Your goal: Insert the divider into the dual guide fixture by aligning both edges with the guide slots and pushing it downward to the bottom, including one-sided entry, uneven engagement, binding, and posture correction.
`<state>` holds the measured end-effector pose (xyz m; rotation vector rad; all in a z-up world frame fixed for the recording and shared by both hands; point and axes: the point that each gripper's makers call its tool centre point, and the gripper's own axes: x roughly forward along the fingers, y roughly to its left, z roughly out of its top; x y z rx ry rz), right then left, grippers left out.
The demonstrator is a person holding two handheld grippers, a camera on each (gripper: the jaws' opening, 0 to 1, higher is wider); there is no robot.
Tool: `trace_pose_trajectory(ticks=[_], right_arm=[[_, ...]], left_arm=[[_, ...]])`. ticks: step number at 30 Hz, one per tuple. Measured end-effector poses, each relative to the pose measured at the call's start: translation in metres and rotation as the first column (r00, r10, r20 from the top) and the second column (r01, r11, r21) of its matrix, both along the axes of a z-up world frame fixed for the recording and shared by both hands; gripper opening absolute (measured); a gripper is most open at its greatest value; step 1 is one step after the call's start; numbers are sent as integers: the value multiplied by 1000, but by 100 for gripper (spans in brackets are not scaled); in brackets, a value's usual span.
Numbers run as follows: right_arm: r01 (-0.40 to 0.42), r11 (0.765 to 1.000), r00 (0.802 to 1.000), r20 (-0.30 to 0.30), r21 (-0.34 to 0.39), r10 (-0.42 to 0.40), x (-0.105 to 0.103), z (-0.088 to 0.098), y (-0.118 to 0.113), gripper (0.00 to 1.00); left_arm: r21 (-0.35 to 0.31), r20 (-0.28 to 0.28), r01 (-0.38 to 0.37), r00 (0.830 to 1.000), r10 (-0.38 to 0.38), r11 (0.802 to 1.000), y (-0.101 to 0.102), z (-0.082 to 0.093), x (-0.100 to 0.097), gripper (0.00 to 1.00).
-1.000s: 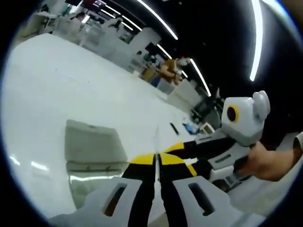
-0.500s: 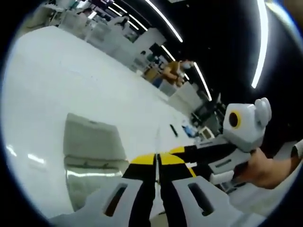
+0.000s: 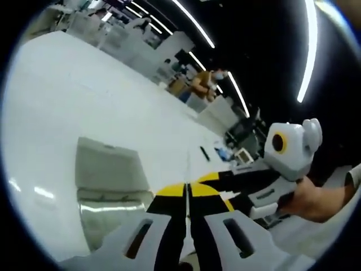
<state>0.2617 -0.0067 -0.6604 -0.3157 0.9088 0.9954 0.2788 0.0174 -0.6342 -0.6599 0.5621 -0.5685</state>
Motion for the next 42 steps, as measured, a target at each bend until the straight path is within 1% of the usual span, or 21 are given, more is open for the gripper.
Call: trace_pose_trajectory(ticks=[3,7,12,14,16,18,21,22,23,24,25,26,28,29,30,31,33,35,37,41,42], right_arm=[[-21,1000,1000,8,3,21,0,1,1,31],[-43,999,999,4,16,43,-1,2,2,36],[-55,998,998,-24,42,57,1,3,-1,38],[-90,993,995,-43,72,93,-1,5,1,38],[-91,993,994,-53,74,95,1,6,-2,38],[-115,990,991,-64,83,121,-1,7,-2,38],[-159,984,984,-70,77,165,0,8,-6,38],[-168,981,982,-73,93,175,0,10,-6,37],[-169,980,979,-93,109,179,-1,12,-6,36],[-170,979,979,-93,113,181,1,12,-7,36],[-186,975,976,-92,121,197,1,14,-8,34],[-198,971,972,-104,136,212,-1,16,-9,32],[-217,959,961,-131,185,243,-5,21,-7,32],[-236,951,956,-131,201,264,-6,22,-8,30],[-232,951,953,-149,204,264,-7,22,-10,29],[-230,952,954,-148,204,262,-5,22,-11,27],[-250,941,944,-160,226,289,-9,24,-11,25],[-256,936,941,-160,241,298,-8,25,-13,25],[-248,924,933,-186,292,309,-12,29,-10,22],[-243,906,920,-213,348,329,-14,34,-11,22],[-243,898,912,-227,368,340,-17,36,-11,22]], left_arm=[[-8,4,5,1000,-5,1000,0,1,1,0],[-20,11,24,1000,-24,1000,0,1,-1,0],[-31,21,43,999,-42,999,-2,4,-3,0],[-31,26,56,998,-55,998,-2,4,-4,0],[-37,33,67,997,-66,997,-3,5,-5,0],[-42,37,80,996,-78,996,-4,7,-6,0],[-60,56,107,993,-103,992,-7,10,-6,0],[-66,60,116,992,-112,991,-8,11,-7,0],[-70,64,127,990,-123,989,-9,13,-8,0],[-72,69,136,989,-131,988,-10,13,-8,0],[-76,74,147,987,-142,986,-10,15,-9,0],[-79,76,153,986,-147,985,-10,17,-10,0],[-83,86,174,982,-167,981,-10,19,-10,0],[-86,91,187,980,-179,979,-11,21,-10,0],[-87,94,193,978,-184,977,-11,22,-10,0],[-87,98,199,977,-191,976,-11,24,-10,0],[-94,107,214,973,-204,972,-10,27,-10,0],[-98,114,228,970,-217,969,-10,30,-11,0],[-98,119,241,966,-229,966,-9,32,-11,0],[-111,133,267,958,-252,957,-9,37,-13,0],[-116,137,277,956,-261,954,-9,39,-14,0]])
